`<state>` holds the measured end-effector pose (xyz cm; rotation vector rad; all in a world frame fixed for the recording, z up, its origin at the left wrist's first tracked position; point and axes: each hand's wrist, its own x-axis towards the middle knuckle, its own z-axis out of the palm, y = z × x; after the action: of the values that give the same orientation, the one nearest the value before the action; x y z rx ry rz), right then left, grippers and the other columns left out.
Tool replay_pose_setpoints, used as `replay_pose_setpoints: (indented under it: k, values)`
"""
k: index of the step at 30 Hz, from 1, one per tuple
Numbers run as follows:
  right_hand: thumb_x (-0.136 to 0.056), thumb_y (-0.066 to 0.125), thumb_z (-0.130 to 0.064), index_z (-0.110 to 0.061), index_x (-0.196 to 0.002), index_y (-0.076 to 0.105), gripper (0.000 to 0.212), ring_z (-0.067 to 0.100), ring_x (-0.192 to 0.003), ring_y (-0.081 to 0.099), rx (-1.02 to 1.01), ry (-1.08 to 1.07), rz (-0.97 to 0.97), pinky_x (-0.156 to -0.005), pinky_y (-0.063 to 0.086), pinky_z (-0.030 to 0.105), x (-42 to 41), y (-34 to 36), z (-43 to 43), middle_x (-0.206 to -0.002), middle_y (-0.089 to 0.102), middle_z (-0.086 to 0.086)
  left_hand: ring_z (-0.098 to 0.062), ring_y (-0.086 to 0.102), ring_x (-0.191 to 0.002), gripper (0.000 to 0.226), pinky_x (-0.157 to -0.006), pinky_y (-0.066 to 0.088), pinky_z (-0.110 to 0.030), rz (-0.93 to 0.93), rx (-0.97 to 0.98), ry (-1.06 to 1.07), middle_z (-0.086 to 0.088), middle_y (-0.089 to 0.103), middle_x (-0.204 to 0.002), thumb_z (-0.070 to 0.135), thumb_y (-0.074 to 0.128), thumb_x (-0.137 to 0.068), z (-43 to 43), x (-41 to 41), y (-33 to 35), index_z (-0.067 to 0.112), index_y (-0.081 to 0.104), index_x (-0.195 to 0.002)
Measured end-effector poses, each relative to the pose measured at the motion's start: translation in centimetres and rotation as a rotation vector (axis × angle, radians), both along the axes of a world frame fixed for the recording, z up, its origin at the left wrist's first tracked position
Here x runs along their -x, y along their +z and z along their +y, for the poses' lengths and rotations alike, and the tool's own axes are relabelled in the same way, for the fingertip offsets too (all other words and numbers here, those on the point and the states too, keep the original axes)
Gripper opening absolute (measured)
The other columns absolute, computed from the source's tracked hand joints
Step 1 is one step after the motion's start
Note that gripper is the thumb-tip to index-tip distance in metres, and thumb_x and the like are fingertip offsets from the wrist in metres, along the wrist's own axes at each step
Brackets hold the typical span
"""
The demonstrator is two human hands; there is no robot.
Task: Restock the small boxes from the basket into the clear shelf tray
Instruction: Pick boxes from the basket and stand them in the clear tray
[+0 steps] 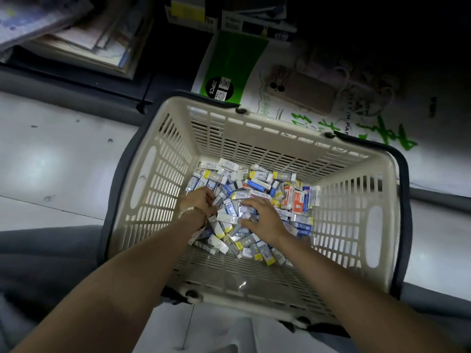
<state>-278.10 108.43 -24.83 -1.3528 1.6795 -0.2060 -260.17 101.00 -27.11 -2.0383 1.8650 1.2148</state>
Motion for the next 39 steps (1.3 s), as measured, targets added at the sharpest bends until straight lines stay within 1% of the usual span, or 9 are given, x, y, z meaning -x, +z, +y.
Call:
replay_pose_setpoints:
  k: [4,11,14,23,29,32,34,37,39]
  values:
    - [-0.087,0.066,-0.031,-0.018,-0.128,0.055,0.045,0.022,-0.129,0.04,0.061,0.073,-0.029,-0.107,0.033,0.038,-1.7,0.2,0.0,-0.137,0.048,0.002,-0.015,0.061,-0.086,0.018,-0.074,0.048,-0.021,0.059,-0.043,0.104,0.001,0.067,-0.091,0.028,0.074,-0.077,-0.3,0.0,0.4,0.019,0.064,-0.09]
    - [-0.087,0.063,-0.039,-0.02,-0.141,0.041,0.061,0.024,-0.131,0.033,-0.035,0.448,0.203,-0.106,0.032,0.037,-5.3,-1.4,-2.0,-0.141,0.04,0.005,-0.016,0.059,-0.061,0.012,-0.056,0.055,-0.021,0.642,-0.286,0.69,-0.015,0.061,-0.093,0.008,0.061,-0.088,-3.0,-2.7,6.1,0.007,0.049,-0.085]
    - [-0.086,0.065,-0.032,-0.016,-0.132,0.049,0.051,0.024,-0.122,0.039,0.001,0.491,0.253,-0.099,0.034,0.034,-6.9,-1.8,-1.8,-0.131,0.044,0.005,-0.011,0.063,-0.056,0.017,-0.056,0.055,-0.018,0.742,-0.282,0.753,-0.01,0.064,-0.083,0.007,0.057,-0.09,-3.3,-3.3,8.2,0.003,0.045,-0.102]
    - [-0.084,0.068,-0.02,-0.016,-0.106,0.054,0.027,0.028,-0.094,0.059,-0.115,0.303,0.058,-0.072,0.043,0.034,-6.2,-1.1,-2.2,-0.111,0.058,0.002,-0.016,0.058,-0.067,0.02,-0.057,0.055,-0.019,0.774,-0.282,0.765,-0.009,0.062,-0.083,0.007,0.056,-0.091,-3.4,-3.3,9.6,0.003,0.045,-0.108]
    - [-0.085,0.068,-0.014,-0.013,-0.099,0.057,0.018,0.031,-0.096,0.061,-0.127,0.007,-0.038,-0.08,0.049,0.041,-4.4,-0.6,-2.1,-0.1,0.063,0.007,-0.012,0.049,-0.054,0.028,-0.052,0.05,-0.02,0.698,-0.19,0.686,-0.006,0.055,-0.073,0.018,0.062,-0.089,-4.0,-3.2,9.7,0.007,0.053,-0.113]
    - [-0.084,0.068,-0.008,-0.005,-0.091,0.056,0.014,0.03,-0.106,0.061,-0.099,-0.226,-0.198,-0.086,0.048,0.04,-2.6,1.3,-2.3,-0.075,0.063,0.009,-0.011,0.056,-0.061,0.016,-0.071,0.054,-0.027,0.59,-0.097,0.558,-0.002,0.057,-0.074,0.03,0.064,-0.086,-4.3,-3.2,10.3,0.018,0.054,-0.085]
    - [-0.083,0.069,-0.008,-0.004,-0.091,0.056,0.016,0.017,-0.109,0.059,-0.102,-0.332,-0.301,-0.089,0.045,0.031,-1.0,3.7,-2.7,-0.076,0.067,0.012,-0.014,0.06,-0.074,0.015,-0.076,0.054,-0.028,0.586,-0.049,0.48,-0.001,0.059,-0.079,0.028,0.06,-0.088,-4.7,-2.7,11.3,0.021,0.051,-0.079]
    - [-0.081,0.072,-0.011,-0.016,-0.086,0.057,0.016,0.004,-0.08,0.065,-0.13,-0.355,-0.389,-0.076,0.044,0.022,1.6,8.6,-3.5,-0.086,0.07,0.007,-0.016,0.062,-0.079,0.005,-0.06,0.057,-0.022,0.693,-0.134,0.391,-0.008,0.063,-0.089,0.009,0.053,-0.092,-5.5,-1.3,14.3,0.01,0.05,-0.088]
    - [-0.081,0.072,-0.016,-0.021,-0.086,0.057,0.017,0.008,-0.083,0.065,-0.13,-0.324,-0.396,-0.075,0.044,0.021,3.3,12.6,-4.1,-0.095,0.072,0.006,-0.015,0.065,-0.073,0.003,-0.055,0.056,-0.019,0.701,-0.207,0.229,-0.007,0.065,-0.087,0.009,0.05,-0.093,-5.7,-0.5,17.0,0.01,0.051,-0.095]
